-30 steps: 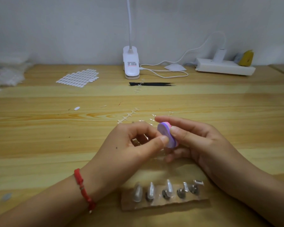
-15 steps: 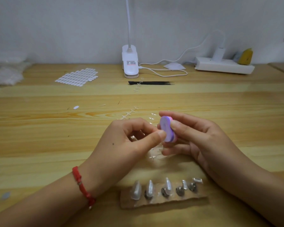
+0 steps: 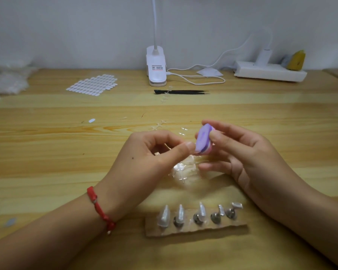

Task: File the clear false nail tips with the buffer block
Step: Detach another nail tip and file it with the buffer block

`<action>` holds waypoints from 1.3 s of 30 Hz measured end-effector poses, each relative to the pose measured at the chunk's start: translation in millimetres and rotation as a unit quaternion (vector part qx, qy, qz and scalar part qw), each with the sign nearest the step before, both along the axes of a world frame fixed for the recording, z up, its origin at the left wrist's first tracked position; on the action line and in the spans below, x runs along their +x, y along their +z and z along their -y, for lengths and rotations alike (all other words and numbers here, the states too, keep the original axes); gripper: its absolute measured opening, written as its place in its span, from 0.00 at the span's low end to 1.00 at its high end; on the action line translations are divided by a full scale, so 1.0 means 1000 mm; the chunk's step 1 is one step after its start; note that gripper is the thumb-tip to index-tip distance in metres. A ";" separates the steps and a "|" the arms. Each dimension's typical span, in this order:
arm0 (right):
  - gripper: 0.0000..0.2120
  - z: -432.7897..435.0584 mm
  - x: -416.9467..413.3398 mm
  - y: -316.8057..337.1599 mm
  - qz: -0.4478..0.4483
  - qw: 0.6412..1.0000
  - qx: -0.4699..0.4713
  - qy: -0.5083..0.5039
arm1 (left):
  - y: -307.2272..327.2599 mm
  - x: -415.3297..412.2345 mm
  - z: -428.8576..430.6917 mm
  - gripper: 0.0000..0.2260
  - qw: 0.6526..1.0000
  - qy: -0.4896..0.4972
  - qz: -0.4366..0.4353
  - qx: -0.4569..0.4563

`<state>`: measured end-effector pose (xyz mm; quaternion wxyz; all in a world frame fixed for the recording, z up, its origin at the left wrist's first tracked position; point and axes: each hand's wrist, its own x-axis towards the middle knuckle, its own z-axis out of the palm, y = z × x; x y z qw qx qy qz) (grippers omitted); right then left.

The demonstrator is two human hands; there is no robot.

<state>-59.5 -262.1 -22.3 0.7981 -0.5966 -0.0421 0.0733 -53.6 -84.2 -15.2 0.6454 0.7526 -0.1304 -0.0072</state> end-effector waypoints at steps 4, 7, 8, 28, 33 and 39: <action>0.11 -0.001 -0.002 0.001 0.007 0.999 -0.041 0.031 | -0.001 0.001 -0.002 0.10 1.000 0.009 -0.003 -0.008; 0.14 -0.001 0.001 0.001 -0.008 1.000 -0.002 -0.003 | -0.001 -0.001 0.000 0.07 0.998 -0.052 0.008 0.043; 0.15 -0.001 0.002 0.002 -0.013 1.000 0.009 -0.009 | 0.000 -0.003 0.000 0.07 0.997 -0.066 0.009 0.048; 0.13 0.001 0.002 -0.003 0.030 0.994 -0.091 0.055 | -0.002 0.001 -0.001 0.10 0.999 -0.009 0.033 0.020; 0.13 0.000 0.002 -0.003 0.033 0.994 -0.089 0.045 | -0.002 0.000 0.001 0.06 0.999 -0.025 0.029 0.033; 0.13 -0.003 0.001 0.000 0.034 0.995 -0.084 0.039 | -0.002 0.000 0.001 0.09 0.999 -0.019 0.032 0.028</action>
